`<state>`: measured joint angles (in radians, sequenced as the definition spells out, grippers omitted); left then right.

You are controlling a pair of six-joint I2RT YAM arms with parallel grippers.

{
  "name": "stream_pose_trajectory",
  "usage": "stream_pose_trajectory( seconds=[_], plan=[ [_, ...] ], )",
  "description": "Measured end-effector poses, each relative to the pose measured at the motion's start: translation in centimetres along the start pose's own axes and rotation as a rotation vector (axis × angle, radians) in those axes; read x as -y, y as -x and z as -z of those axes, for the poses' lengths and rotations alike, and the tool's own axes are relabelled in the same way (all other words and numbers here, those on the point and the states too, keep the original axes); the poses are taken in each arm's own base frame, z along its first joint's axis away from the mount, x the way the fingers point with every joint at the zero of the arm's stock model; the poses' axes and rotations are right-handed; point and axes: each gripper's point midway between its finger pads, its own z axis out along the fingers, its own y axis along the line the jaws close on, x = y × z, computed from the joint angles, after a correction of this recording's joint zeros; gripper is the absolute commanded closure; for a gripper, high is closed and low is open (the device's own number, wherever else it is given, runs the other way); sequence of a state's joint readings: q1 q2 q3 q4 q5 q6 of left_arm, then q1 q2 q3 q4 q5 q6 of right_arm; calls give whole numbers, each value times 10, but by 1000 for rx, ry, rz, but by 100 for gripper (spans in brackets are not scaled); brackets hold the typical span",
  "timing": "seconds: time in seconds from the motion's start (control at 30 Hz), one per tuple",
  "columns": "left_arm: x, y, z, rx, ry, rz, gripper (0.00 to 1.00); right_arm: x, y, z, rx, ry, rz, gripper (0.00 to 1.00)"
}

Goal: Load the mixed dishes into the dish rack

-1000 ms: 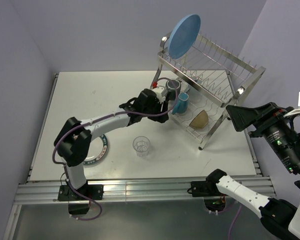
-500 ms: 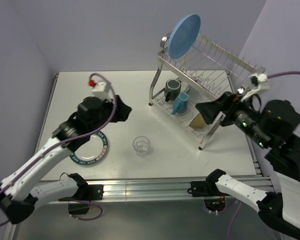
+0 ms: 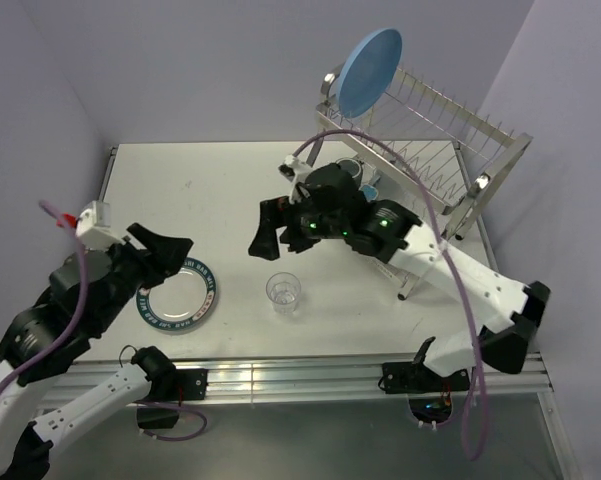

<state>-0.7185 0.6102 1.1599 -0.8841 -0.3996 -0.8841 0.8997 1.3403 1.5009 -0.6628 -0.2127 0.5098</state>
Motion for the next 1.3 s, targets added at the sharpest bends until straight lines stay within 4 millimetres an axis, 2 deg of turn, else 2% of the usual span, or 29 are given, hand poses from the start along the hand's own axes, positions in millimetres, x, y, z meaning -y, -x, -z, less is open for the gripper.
stream_pose_trajectory(
  seconds=[0.23, 0.37, 0.5, 0.6, 0.9, 1.1, 1.3],
  plan=[
    [10, 31, 47, 84, -113, 121, 37, 9, -25, -80, -142, 32, -56, 5],
    [10, 33, 55, 90, -134, 153, 38, 17, -53, -128, -254, 46, -93, 10],
    [11, 32, 57, 80, -141, 172, 38, 30, -83, -167, -356, 41, -135, 16],
    [13, 31, 58, 70, -152, 179, 39, 35, -93, -185, -391, 44, -155, 20],
    [22, 30, 62, 49, -190, 218, 40, 39, -97, -233, -416, 75, -189, 32],
    [27, 30, 64, 35, -207, 245, 42, 57, -114, -266, -448, 45, -207, 37],
    [31, 34, 70, 38, -228, 267, 42, 74, -129, -289, -469, 4, -215, 41]
  ],
)
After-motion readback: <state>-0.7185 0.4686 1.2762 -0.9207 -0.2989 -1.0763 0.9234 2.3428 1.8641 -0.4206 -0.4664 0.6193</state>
